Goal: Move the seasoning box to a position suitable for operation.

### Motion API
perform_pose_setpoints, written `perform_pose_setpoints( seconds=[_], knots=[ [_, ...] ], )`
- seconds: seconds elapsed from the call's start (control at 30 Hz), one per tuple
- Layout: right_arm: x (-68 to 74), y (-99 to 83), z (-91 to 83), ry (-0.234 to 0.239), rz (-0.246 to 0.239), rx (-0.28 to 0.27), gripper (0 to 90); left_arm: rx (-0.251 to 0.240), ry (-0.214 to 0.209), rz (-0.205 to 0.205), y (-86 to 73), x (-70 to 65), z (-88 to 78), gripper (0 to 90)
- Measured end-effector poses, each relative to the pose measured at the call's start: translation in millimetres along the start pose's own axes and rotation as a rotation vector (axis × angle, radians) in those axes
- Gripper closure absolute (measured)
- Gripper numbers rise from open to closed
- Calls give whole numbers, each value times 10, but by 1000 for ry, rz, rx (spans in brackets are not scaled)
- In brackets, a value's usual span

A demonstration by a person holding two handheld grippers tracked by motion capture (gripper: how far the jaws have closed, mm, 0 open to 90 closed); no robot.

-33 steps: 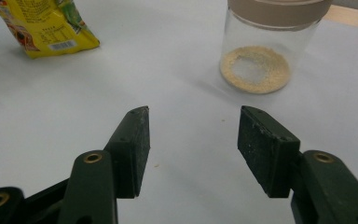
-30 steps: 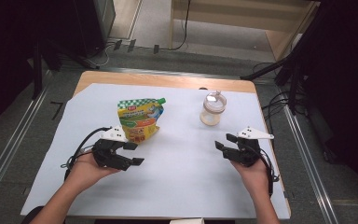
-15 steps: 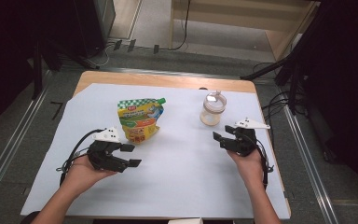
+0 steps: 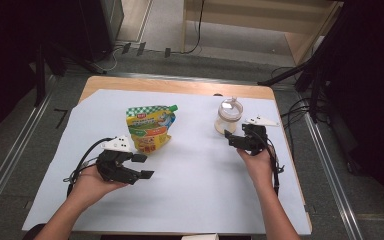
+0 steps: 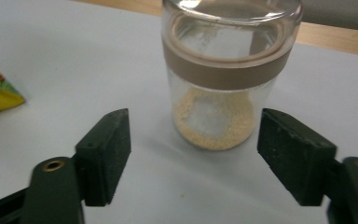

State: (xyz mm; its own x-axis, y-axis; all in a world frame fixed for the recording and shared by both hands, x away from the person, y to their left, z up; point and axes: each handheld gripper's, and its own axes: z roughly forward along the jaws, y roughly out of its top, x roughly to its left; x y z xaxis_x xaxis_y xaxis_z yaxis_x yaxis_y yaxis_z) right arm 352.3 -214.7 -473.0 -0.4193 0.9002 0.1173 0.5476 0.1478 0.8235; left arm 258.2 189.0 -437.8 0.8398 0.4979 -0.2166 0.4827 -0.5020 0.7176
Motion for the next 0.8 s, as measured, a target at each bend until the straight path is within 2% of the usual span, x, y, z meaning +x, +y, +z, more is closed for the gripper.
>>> perform_pose_setpoints(
  seconds=[0.13,0.2,0.27,0.37,0.5,0.53,0.63,0.73,0.77,0.8],
  knots=[
    [-21,7,79,-17,20,13,183,8,4,2,-2,14,10,374],
    [-26,17,119,-8,34,4,167,6,4,3,0,19,14,374],
    [-20,38,165,-24,39,-2,147,7,4,1,5,18,16,374],
    [-28,68,269,-54,66,-42,132,11,-3,7,11,13,33,374],
    [-40,83,366,-88,100,-54,132,12,-7,7,13,10,50,374],
    [-24,100,422,-108,103,-65,128,14,-7,5,15,8,55,374],
    [1,117,471,-117,88,-88,124,12,-11,6,15,6,57,374],
    [17,122,551,-136,107,-125,105,8,-11,5,16,6,54,374],
    [30,116,606,-156,106,-144,96,7,-14,5,17,7,53,374],
    [30,116,606,-156,106,-144,96,7,-14,5,17,8,54,374]
  ],
)
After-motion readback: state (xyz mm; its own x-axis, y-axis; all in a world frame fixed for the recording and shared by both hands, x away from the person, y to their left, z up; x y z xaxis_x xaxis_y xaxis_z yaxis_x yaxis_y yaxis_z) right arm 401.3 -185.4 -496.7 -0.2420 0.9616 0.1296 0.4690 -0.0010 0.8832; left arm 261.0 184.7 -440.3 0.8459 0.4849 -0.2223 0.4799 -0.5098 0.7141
